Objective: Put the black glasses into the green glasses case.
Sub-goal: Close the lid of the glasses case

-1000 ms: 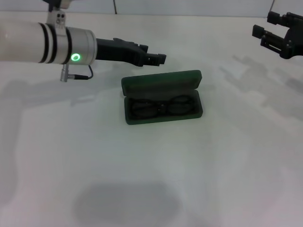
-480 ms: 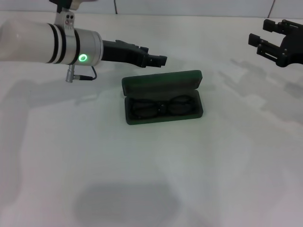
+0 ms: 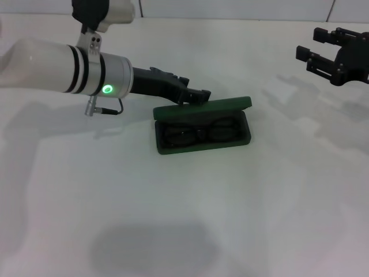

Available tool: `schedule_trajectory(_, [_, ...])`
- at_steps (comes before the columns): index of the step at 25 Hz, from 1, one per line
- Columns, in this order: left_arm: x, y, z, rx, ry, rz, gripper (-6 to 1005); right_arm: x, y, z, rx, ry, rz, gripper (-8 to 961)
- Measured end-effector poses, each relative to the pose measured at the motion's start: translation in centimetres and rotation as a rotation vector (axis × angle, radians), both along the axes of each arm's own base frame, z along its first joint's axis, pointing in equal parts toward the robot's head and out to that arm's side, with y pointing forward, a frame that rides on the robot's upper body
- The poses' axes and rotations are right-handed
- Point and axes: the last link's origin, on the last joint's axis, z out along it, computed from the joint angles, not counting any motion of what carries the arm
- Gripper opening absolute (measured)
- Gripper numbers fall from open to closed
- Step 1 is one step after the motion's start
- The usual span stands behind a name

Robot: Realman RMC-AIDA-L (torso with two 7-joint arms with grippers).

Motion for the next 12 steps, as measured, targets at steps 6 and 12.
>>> schedule_trajectory(6, [-0.7,-0.6,-0.4,-0.008,0.009,-0.01,714,-0.3,0.0,-0.3,-0.012,-0.004,0.01,561])
schedule_trajectory(12, [-1.5,-1.2,-0.6,-0.013,0.023,-0.019,715,-0.3,-0.1,-0.6,-0.023,-0.007,0.012,586])
